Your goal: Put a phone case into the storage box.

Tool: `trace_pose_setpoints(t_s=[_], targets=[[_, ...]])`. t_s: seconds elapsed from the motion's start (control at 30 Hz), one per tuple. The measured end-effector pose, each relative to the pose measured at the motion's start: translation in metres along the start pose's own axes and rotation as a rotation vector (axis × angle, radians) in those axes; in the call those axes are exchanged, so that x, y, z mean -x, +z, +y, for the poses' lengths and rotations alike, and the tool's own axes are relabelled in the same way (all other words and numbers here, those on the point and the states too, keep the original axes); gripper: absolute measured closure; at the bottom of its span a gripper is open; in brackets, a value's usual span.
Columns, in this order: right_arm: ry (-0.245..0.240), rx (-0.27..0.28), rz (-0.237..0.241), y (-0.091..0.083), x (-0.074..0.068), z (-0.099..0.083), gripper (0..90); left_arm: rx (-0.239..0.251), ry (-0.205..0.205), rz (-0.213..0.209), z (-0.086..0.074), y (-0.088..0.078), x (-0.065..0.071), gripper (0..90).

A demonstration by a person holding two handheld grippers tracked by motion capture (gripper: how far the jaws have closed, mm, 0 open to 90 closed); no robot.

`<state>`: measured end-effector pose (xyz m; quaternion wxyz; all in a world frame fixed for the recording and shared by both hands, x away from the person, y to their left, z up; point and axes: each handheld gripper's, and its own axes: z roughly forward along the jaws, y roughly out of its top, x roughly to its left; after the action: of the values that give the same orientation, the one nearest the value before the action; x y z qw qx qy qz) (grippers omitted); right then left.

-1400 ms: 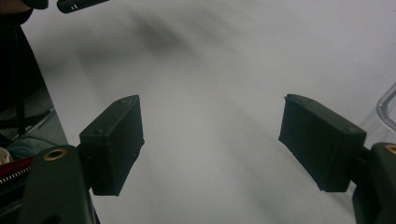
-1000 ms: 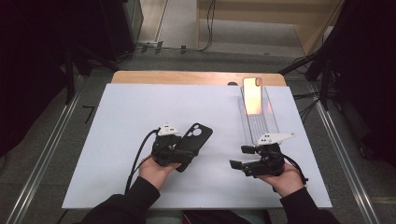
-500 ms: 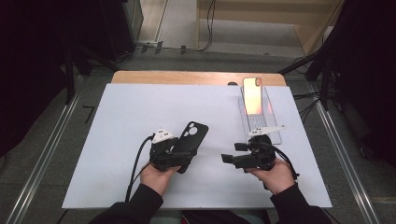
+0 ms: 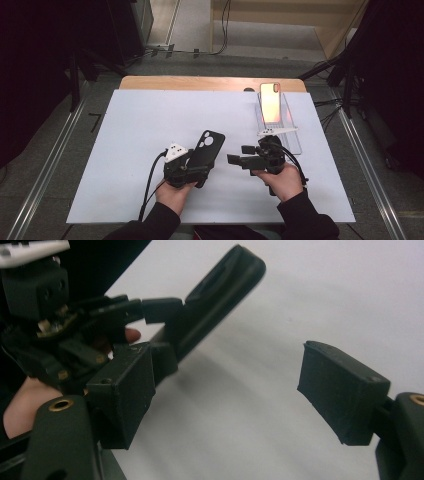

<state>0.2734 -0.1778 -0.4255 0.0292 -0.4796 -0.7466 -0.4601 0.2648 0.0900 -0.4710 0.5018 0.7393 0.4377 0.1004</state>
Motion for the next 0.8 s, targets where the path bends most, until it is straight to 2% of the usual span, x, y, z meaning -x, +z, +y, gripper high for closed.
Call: trace_pose_setpoints(t_s=[0.1,0.17,0.27,0.57,0.63,0.8], targets=[[0.004,0.006,0.012,0.004,0.000,0.004,20.6,-0.007,-0.016,-0.029,-0.003,0.003,0.002,15.2],[-0.003,0.008,0.008,0.006,0.000,0.006,20.5,0.005,-0.003,-0.027,-0.004,0.003,0.004,15.2],[0.020,-0.010,0.011,0.010,0.001,0.010,20.6,0.013,0.014,-0.028,-0.005,0.003,0.008,15.1],[0.086,-0.015,0.007,0.020,0.008,0.019,22.3,0.030,-0.004,-0.025,-0.008,0.004,0.009,15.1],[0.090,-0.011,-0.009,0.022,0.009,0.021,23.5,0.036,0.001,-0.026,-0.009,0.004,0.010,15.1],[0.121,-0.006,-0.010,0.028,0.012,0.025,26.5,0.044,0.011,-0.025,-0.010,0.004,0.013,15.1]])
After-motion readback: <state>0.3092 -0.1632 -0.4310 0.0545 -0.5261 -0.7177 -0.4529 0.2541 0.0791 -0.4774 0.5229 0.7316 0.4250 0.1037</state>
